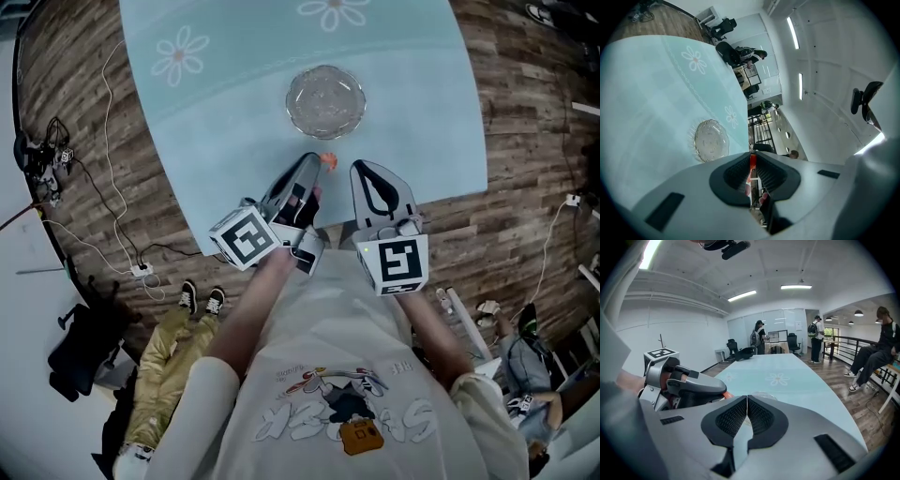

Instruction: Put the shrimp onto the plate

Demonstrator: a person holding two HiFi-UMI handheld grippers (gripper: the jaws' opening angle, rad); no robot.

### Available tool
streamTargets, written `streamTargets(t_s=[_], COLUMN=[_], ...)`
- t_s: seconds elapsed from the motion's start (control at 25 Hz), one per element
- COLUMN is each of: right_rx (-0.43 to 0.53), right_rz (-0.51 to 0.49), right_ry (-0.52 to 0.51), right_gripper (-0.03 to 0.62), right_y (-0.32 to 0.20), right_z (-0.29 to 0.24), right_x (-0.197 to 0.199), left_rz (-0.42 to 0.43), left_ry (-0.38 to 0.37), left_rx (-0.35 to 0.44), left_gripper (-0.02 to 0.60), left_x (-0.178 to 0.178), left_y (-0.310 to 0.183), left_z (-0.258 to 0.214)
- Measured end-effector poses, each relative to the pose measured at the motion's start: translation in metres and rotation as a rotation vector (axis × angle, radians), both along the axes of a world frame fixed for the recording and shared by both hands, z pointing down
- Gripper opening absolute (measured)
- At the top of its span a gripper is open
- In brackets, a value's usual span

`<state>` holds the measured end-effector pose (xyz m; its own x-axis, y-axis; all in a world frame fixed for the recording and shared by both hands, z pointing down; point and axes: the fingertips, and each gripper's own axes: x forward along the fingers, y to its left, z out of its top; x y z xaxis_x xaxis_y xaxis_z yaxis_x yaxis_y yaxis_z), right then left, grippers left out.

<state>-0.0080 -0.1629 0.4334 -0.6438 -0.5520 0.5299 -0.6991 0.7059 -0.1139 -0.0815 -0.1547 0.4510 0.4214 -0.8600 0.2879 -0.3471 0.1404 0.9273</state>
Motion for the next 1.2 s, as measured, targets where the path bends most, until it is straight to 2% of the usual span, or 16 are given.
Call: streamTargets(t_s=[0.08,0.36,0.6,0.88,1.0,1.2], right_rx=[-0.008,-0.034,-0.068,-0.104,-0.122,-0.132], right_rz=[-0.017,-0.048,-0.045,-0.037,-0.029,-0.036], right_ry=[0.014,0.038,0.048,0.045,0.043,0.04], right_gripper=[0.027,0.026,0.025,0.025,0.025,0.025], right_y=[-0.002,-0.011,-0.015,-0.017,-0.019,-0.02], right_z=[0.006,0.026,0.052,0.069,0.077,0.077], right_x=[-0.004,-0.008,-0.013,-0.017,-0.019,-0.016], left_rz=[-0.017,-0.034,-0.053,-0.1,-0.108,-0.105], left_ry=[0.017,-0.017,-0.001,-0.003,0.025,-0.017], left_rx=[-0.004,-0.061,-0.076,-0.138,-0.151,-0.19], left_gripper=[0.044,0.044,0.044,0.045,0.046,0.046], left_x=[-0.004,-0.012,-0.016,-0.028,-0.027,-0.022], left_y=[-0.004,-0.009,-0.011,-0.015,-0.023,-0.025], left_z=[0.007,0.034,0.054,0.081,0.089,0.101])
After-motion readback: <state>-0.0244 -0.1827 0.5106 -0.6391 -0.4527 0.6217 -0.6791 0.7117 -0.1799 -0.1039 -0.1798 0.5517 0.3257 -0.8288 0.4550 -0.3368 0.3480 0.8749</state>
